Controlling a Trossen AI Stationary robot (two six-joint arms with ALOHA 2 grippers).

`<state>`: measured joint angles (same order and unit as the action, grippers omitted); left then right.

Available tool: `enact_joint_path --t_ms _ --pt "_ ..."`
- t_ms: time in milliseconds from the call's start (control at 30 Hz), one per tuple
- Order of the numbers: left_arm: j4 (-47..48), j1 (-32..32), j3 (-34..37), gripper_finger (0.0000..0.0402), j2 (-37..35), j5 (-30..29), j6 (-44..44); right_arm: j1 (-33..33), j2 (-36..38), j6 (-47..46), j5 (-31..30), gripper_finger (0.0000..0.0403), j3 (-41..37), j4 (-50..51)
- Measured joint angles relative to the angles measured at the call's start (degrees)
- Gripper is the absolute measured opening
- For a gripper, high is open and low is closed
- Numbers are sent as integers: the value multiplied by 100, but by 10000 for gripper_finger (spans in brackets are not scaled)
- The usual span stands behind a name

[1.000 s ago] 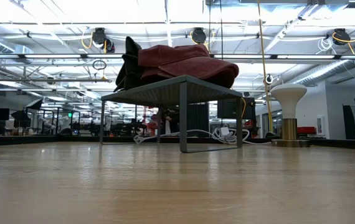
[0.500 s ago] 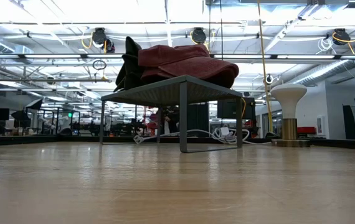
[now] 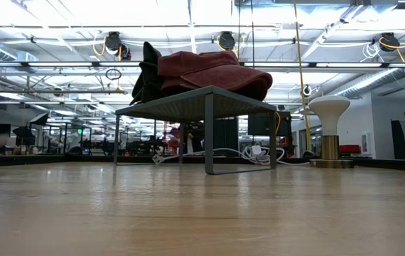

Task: Pick & Place hat
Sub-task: Stack the red cap on the red cap on the shelf

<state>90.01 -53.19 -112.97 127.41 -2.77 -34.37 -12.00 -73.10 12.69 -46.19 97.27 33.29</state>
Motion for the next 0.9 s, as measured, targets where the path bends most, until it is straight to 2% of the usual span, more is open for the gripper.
enact_joint_path --t_ms 167,433,633,733,900 --pt "-5 288 0 8 -580 -24 220 -165 0 66 169 151 0 32" --pt "-1 859 0 8 -1600 187 372 -504 0 -77 880 236 -2 278" --pt "-20 1469 0 8 -2406 799 392 -712 0 -531 1343 278 -4 691" --pt "-85 1795 0 8 -2803 1056 424 -768 0 -733 1345 284 -4 744" --pt "-347 2409 0 8 -3382 1830 565 -768 0 -1010 1346 284 -4 739"
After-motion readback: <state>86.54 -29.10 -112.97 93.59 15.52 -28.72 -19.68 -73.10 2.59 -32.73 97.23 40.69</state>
